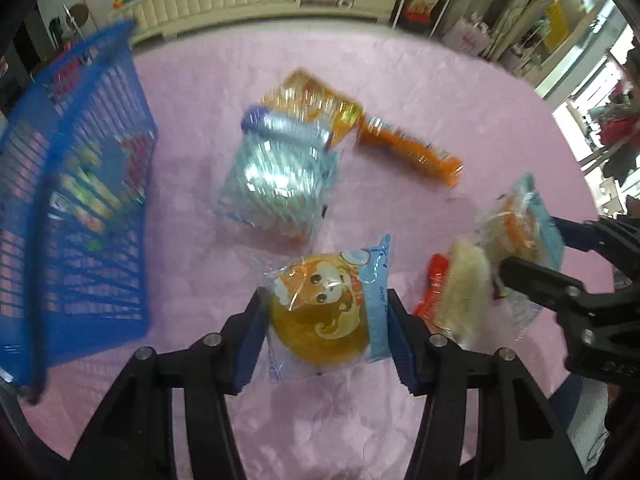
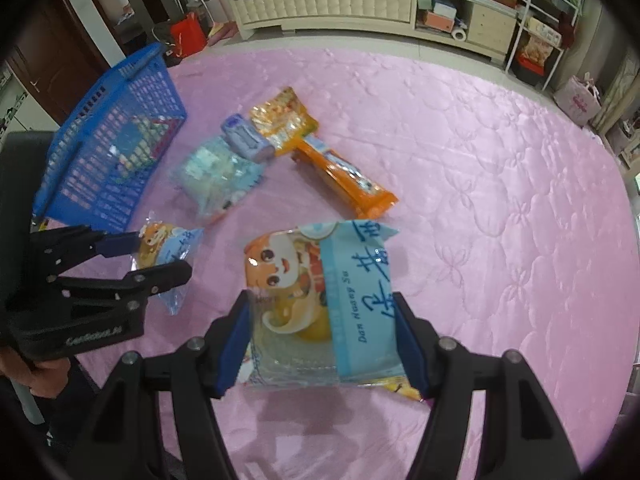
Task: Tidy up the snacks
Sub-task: 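Carry both bread bags to the blue basket and release them inside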
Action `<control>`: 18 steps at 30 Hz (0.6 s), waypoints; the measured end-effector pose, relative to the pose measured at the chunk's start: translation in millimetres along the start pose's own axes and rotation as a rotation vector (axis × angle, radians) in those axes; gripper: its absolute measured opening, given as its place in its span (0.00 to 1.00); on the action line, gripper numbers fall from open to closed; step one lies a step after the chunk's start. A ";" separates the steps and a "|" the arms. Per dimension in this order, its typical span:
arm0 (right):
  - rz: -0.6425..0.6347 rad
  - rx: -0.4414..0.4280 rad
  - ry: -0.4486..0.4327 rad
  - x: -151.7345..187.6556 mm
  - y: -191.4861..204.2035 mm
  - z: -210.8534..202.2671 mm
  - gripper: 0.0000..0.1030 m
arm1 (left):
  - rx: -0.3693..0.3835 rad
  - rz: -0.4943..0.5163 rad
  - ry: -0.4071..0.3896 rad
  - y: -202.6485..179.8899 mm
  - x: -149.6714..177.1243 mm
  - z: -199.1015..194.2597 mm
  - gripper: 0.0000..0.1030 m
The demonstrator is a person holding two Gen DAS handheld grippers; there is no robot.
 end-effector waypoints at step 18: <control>-0.108 -0.062 -0.178 -70.2 115.1 -89.7 0.68 | -0.062 -0.029 -0.275 90.7 -10.6 -170.8 0.52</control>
Point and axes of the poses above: each gripper's, at about its wrist camera, not at the fingertips, and z roughly the way its jaws point, y to its left, x to its underside, the point moved 5 cm from there along z, roughly the way its jaws point, and after that the axes turned 5 degrees about x, right-handed, at the moved point
